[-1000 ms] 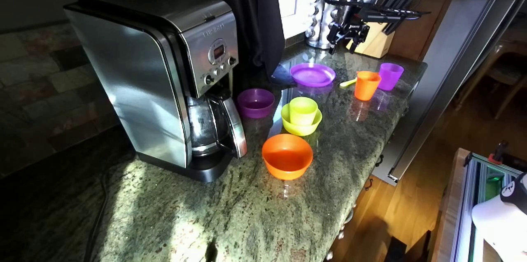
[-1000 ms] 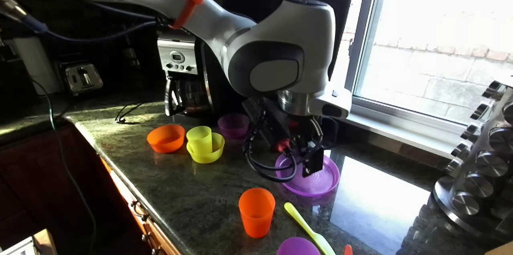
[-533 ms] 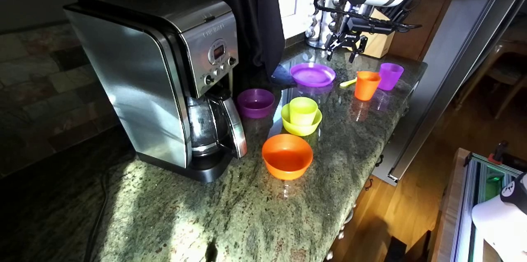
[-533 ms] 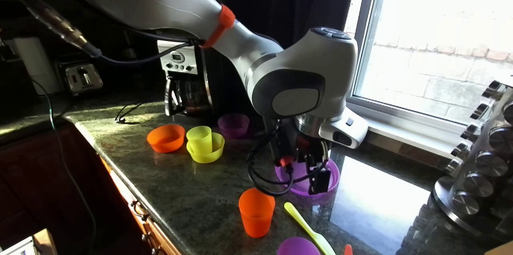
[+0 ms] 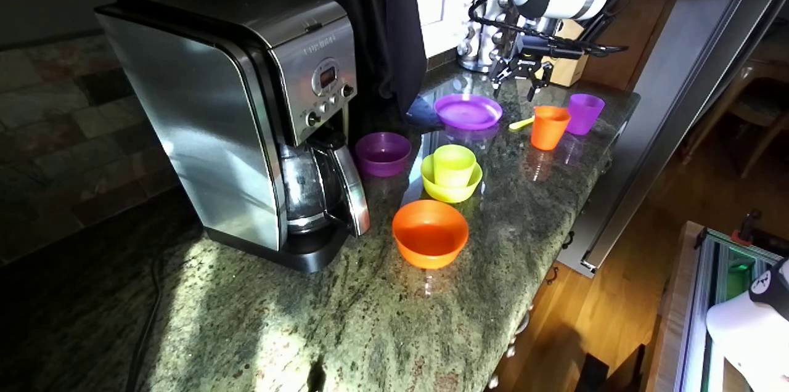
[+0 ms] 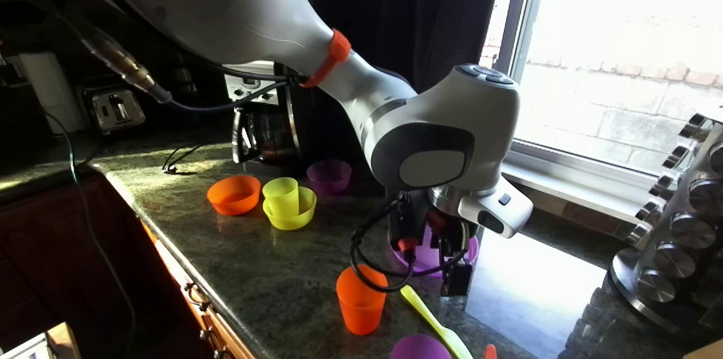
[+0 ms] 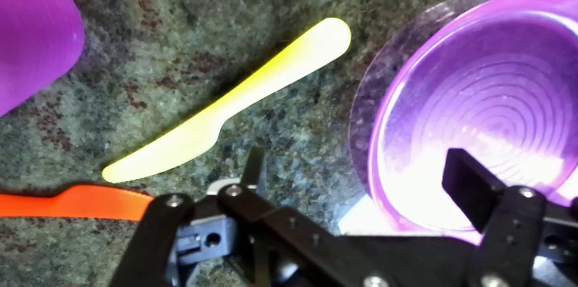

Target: Place the green cup in the bowl and place the green knife on the green bowl

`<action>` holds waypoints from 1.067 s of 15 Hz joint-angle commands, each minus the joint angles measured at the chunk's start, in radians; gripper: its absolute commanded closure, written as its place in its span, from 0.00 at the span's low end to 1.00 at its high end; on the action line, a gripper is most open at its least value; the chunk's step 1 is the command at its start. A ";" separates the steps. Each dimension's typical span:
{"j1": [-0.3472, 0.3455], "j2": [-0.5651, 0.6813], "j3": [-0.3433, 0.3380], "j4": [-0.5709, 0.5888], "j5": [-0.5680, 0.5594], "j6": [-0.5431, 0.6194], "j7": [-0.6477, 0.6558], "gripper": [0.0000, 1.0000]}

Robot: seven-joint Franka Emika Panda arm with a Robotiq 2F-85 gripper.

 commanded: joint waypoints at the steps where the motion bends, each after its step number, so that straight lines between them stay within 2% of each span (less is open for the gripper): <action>1: -0.018 0.023 -0.007 0.017 0.026 -0.036 0.030 0.00; 16: -0.055 0.020 -0.031 -0.051 0.063 -0.026 0.050 0.00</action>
